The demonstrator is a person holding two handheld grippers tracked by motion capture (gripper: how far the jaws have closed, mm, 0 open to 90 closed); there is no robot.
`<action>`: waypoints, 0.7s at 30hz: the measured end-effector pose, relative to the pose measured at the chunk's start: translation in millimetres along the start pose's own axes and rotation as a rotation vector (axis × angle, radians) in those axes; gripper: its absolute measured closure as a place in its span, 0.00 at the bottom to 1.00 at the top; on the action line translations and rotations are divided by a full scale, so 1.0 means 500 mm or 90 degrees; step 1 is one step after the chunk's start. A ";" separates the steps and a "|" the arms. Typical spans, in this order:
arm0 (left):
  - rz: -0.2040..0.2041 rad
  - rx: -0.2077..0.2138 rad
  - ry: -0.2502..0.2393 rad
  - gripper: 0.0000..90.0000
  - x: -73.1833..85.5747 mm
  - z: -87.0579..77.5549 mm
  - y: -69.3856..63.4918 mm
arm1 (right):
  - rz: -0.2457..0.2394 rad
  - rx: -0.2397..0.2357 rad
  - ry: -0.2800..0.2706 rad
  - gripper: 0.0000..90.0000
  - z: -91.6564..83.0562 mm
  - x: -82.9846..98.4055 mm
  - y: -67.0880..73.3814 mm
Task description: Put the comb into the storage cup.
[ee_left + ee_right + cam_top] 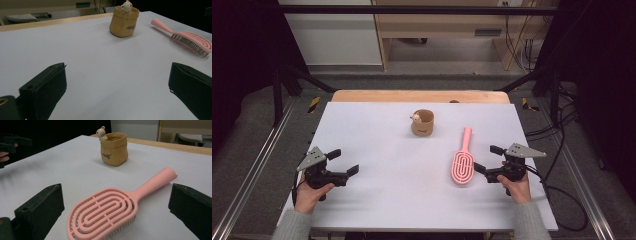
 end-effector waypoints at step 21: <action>-0.010 -0.003 -0.003 0.02 0.002 -0.001 0.006 | -0.003 0.021 0.016 0.01 0.002 -0.010 0.001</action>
Point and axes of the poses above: each handheld gripper's, and its own axes: z roughly forward along the jaws, x roughly out of its underside, y roughly to its left, the point moved 3 cm from there along z, roughly forward along the jaws, and after that the axes turned 11 degrees about -x, right-handed, at the moved point
